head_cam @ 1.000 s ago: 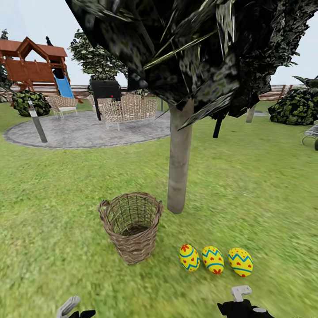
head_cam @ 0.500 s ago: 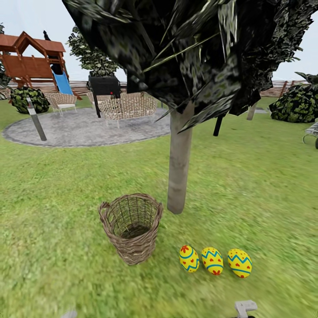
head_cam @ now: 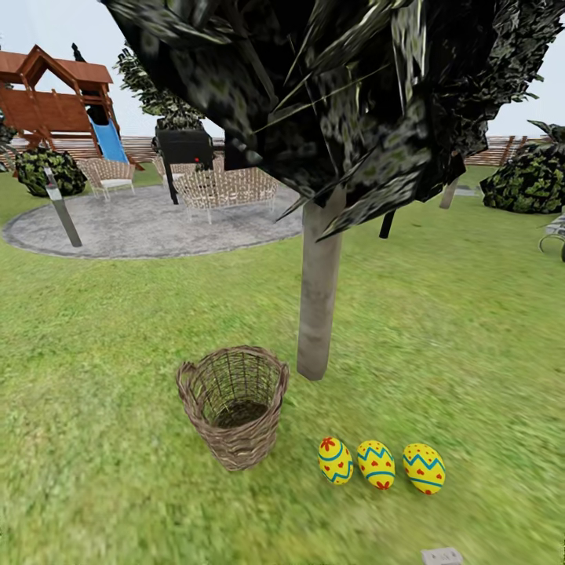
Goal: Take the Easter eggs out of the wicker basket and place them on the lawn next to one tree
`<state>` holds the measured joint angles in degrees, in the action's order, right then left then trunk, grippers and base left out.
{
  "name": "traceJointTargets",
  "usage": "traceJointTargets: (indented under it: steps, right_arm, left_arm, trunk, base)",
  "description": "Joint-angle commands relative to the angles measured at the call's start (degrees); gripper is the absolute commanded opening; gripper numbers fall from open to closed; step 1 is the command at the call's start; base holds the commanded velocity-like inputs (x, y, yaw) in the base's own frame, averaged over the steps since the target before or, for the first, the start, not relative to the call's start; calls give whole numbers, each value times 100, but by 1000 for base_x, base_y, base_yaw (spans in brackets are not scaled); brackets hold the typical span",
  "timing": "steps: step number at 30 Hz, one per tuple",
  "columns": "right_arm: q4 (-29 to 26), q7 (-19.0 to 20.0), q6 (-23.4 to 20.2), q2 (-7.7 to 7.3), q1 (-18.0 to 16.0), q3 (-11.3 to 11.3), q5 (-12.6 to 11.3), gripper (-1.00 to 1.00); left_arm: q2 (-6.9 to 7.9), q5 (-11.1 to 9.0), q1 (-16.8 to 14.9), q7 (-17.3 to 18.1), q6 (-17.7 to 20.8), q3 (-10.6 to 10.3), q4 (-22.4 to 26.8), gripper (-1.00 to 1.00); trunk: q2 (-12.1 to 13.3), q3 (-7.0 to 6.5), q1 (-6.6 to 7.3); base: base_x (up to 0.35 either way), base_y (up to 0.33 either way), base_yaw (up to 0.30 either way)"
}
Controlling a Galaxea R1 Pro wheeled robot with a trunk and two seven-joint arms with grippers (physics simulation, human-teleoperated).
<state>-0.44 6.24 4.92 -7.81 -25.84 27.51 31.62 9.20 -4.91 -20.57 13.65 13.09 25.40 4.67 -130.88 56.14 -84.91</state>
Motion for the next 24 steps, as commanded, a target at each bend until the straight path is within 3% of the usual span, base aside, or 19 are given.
traceJointTargets:
  steps: [1,2,5,13,24]
  right_arm:
    - [0,0,0,0,0,0,-1,100]
    - [0,0,-6,-1,6,0,-19,100]
    - [0,0,-8,3,54,-4,-3,100]
    - [0,0,-7,8,105,-7,2,100]
    - [0,0,-9,8,106,-7,2,100]
  left_arm:
    - [4,0,3,-1,-57,0,-30,100]
    - [16,-1,8,-2,-563,0,-324,100]
    - [28,-4,12,-2,-889,0,-587,100]
    - [59,-10,23,-2,-956,8,-651,100]
    - [65,-10,26,-2,-957,9,-651,100]
  trunk:
    - [42,-9,23]
    - [82,-17,45]
    - [202,-43,111]
    - [523,-112,286]
    - [964,-207,528]
  base:
    - [0,0,0]
    - [0,0,0]
    - [0,0,0]
    - [-13,0,0]
    - [-311,0,0]
